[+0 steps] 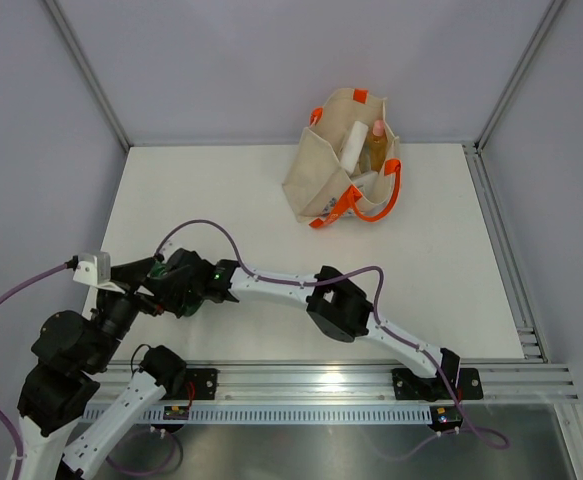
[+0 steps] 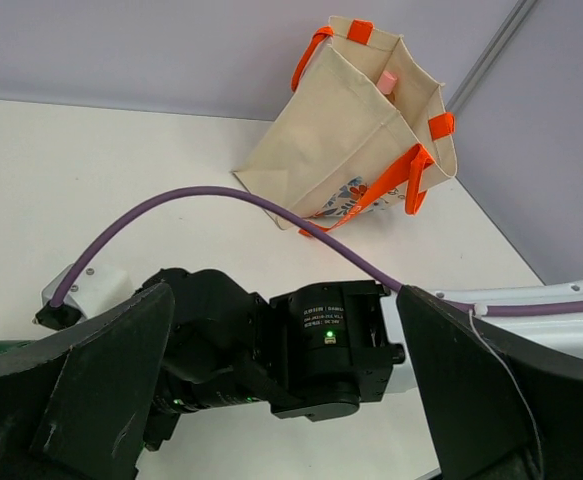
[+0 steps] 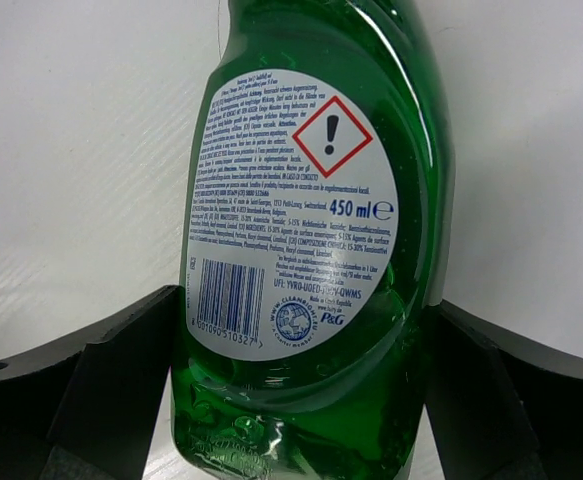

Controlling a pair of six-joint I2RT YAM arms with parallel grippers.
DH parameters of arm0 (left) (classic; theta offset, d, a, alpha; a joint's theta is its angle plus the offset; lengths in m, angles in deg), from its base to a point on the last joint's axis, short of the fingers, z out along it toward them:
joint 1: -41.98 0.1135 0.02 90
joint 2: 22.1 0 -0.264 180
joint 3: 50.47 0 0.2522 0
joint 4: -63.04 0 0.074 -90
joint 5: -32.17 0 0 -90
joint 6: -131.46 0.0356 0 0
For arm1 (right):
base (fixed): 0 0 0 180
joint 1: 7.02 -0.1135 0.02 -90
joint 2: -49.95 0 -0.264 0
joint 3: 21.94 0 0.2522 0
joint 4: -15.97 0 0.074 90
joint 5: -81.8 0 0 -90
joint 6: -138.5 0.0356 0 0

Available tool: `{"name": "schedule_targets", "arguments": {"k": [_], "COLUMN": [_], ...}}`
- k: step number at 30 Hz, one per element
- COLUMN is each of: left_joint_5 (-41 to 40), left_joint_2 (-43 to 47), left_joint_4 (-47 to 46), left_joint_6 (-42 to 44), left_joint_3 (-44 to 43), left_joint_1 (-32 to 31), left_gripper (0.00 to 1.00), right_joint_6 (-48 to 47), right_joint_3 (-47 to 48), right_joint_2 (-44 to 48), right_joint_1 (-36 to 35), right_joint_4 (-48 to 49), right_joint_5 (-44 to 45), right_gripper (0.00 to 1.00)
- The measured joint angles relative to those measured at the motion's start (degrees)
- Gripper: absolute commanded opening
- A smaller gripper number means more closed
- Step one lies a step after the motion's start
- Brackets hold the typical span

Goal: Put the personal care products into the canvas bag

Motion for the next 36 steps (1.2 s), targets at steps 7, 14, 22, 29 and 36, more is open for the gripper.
{"name": "schedule_targets", "arguments": {"k": [7, 14, 22, 29, 36], "left_joint_5": [-0.02, 0.04, 1.16, 3.78, 7.32], "left_joint_2": [0.35, 0.66, 0.68, 0.68, 0.66], "left_joint_4": [0.87, 0.87, -0.46, -3.87, -7.21], "left_joint_6": [-0.02, -0.02, -0.11, -1.86, -4.72], "left_joint_3": [0.02, 0.98, 2.34, 7.69, 14.12], "left_joint_1": [0.0, 0.0, 0.0, 0.0, 0.0], "left_gripper": [0.99, 0.99, 0.99, 0.99, 0.99], "right_joint_6": [-3.28, -8.76, -17.84, -21.44, -23.41], "right_joint_3": [6.73, -9.09, -27.5, -38.51, -42.64], "right_joint_2": [-3.93, 5.03, 18.1, 26.56, 31.71], "right_joint_1": [0.0, 1.84, 13.2, 19.71, 21.68], "right_joint_4": [-1.55, 3.67, 0.0, -1.03, -2.38], "right_joint_5": [0.04, -7.37, -26.62, -32.74, -38.38], "right_gripper": [0.46, 0.0, 0.0, 0.0, 0.0]}}
